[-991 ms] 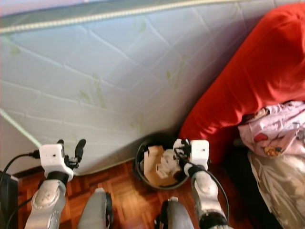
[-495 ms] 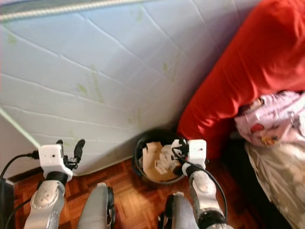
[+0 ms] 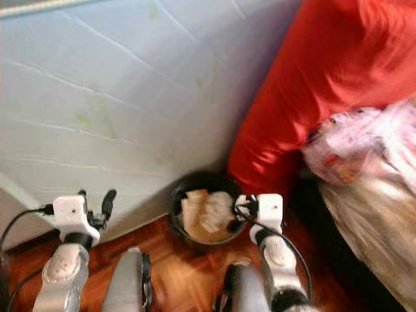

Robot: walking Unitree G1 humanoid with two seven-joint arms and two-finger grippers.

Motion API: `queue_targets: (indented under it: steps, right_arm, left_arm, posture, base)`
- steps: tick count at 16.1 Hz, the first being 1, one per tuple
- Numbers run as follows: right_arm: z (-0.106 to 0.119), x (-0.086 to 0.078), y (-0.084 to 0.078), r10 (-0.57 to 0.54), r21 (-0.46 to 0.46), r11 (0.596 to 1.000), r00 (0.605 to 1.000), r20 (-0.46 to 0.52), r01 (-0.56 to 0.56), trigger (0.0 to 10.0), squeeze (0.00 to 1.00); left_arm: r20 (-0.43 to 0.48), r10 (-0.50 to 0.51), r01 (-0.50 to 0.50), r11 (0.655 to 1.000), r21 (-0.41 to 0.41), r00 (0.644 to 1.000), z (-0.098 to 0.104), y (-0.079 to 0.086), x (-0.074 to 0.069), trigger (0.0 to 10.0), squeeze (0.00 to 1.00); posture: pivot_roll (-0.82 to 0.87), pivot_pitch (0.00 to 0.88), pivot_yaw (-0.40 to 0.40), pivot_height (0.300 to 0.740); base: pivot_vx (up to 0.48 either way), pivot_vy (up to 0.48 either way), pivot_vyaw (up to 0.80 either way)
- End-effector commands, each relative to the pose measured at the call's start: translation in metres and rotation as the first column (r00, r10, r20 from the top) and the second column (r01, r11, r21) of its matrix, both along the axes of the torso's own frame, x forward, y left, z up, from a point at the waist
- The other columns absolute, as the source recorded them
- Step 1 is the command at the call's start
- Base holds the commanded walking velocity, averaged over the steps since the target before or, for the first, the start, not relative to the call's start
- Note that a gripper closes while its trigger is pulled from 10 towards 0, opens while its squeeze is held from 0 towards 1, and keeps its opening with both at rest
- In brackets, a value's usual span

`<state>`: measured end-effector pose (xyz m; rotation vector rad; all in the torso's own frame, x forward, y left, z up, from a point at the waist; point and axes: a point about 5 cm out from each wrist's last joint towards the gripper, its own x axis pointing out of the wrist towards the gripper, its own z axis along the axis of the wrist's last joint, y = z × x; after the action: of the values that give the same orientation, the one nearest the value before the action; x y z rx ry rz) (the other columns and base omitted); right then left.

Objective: Clean up the room

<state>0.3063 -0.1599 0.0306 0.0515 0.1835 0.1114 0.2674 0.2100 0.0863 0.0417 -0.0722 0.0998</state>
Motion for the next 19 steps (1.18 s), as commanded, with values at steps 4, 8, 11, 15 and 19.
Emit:
queue_targets:
  steps: [4, 8, 11, 15, 19]
  right_arm:
    - [-0.006, -0.003, 0.004, 0.024, 0.014, 1.000, 0.999, -0.035, -0.024, 10.0, 0.00]
    - [-0.007, -0.003, 0.006, 0.030, 0.019, 0.999, 0.999, -0.042, -0.029, 10.0, 0.00]
    - [-0.009, -0.003, 0.009, 0.063, 0.022, 0.998, 0.996, -0.060, -0.062, 10.0, 0.00]
    - [-0.008, -0.002, 0.010, 0.066, 0.022, 0.998, 0.996, -0.062, -0.064, 10.0, 0.00]
    - [-0.005, 0.000, 0.013, 0.081, 0.031, 0.996, 0.995, -0.050, -0.079, 10.0, 0.00]
  left_arm:
    - [-0.045, 0.002, -0.002, 1.000, -0.002, 0.999, -0.008, 0.001, -0.005, 10.0, 0.00]
    - [-0.048, 0.002, -0.002, 1.000, -0.002, 0.999, -0.008, 0.001, -0.005, 10.0, 0.00]
    - [-0.045, 0.002, -0.002, 1.000, -0.001, 0.999, -0.008, 0.001, -0.004, 10.0, 0.00]
    - [-0.044, 0.001, -0.001, 1.000, -0.001, 0.999, -0.007, 0.001, -0.004, 10.0, 0.00]
    - [-0.043, 0.000, 0.000, 1.000, 0.000, 0.999, -0.007, 0.001, -0.004, 10.0, 0.00]
  posture:
    - [0.16, 0.217, -0.074, 0.611]
    - [0.17, 0.218, -0.073, 0.611]
    - [0.17, 0.219, -0.073, 0.611]
    - [0.17, 0.222, -0.074, 0.611]
    - [0.17, 0.222, -0.074, 0.611]
  base:
    - [0.000, 0.000, 0.00]
    - [0.000, 0.000, 0.00]
    - [0.000, 0.000, 0.00]
    - [0.061, 0.000, 0.00]
    - [0.272, 0.000, 0.00]
